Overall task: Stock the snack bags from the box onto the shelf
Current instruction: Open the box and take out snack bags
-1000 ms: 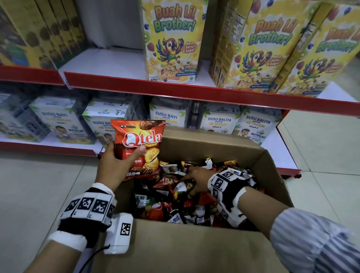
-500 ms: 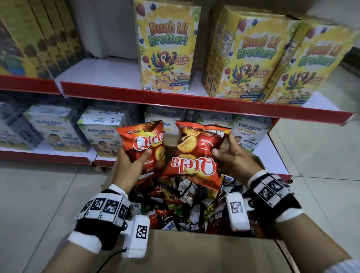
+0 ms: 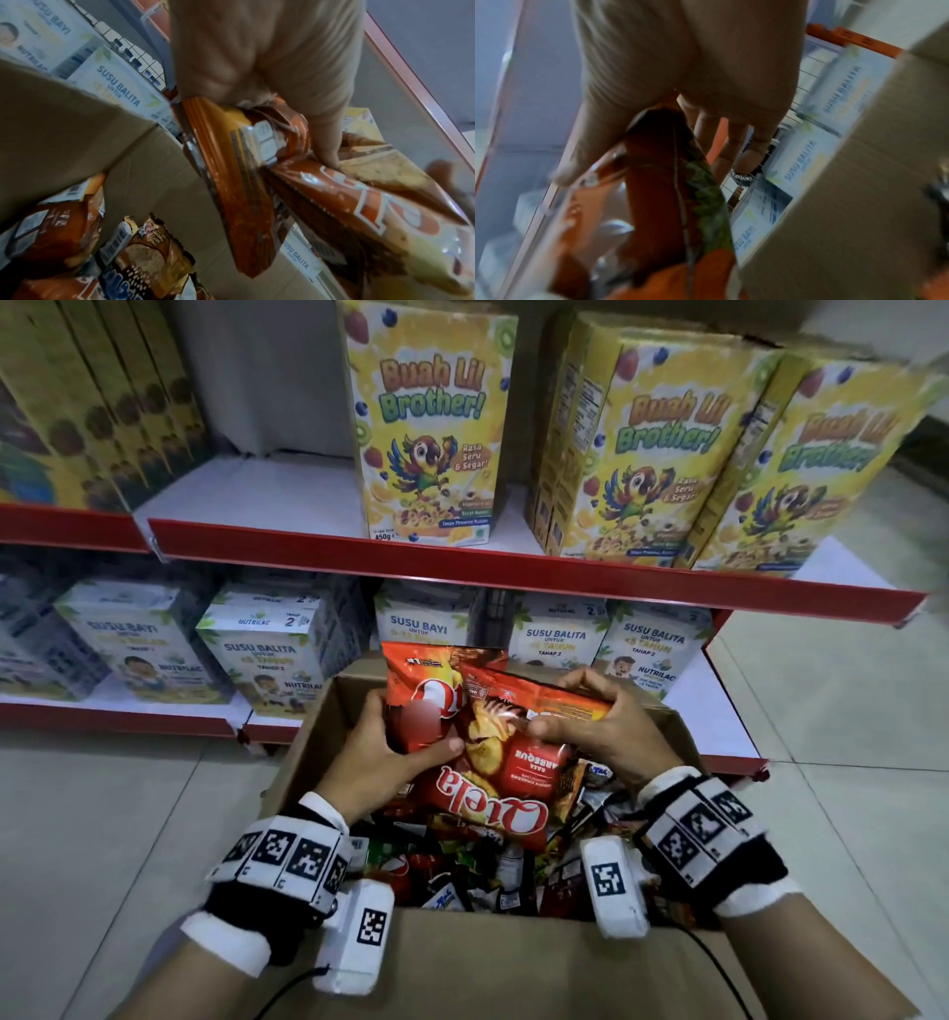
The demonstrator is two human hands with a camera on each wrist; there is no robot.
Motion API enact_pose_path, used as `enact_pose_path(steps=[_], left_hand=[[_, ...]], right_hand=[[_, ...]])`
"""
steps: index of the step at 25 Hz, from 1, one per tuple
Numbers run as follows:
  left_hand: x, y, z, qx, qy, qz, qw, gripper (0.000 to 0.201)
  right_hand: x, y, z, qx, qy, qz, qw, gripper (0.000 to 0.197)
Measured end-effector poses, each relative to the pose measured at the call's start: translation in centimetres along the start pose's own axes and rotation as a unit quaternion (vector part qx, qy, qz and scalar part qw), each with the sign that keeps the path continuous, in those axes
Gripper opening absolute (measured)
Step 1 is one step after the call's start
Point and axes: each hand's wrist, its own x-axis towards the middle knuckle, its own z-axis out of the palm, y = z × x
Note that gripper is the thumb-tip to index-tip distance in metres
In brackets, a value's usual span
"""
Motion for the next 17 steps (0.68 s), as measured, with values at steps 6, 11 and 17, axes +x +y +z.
enact_pose_path(steps=[6,11,17], left_hand=[[0.5,0.3,-0.9,-0.081,0.143,0.032,0.986,0.062],[0.5,1.1,-0.6,-0.139,0.117,0.019,0.983,0.054],[-0.1,2.5,0.6,-0.347,0.041,0.045,0.936,0.062]], right_hand=[[0.8,-1.1,-2.3,0.115,0.103,-0.015,0.988,0.063],[1.6,-0.6,0.2,0.31,0.091,-0.013,0.946,0.05],[1.6,0.9,5.5,0.255,0.046,0.04,0.965,0.053]])
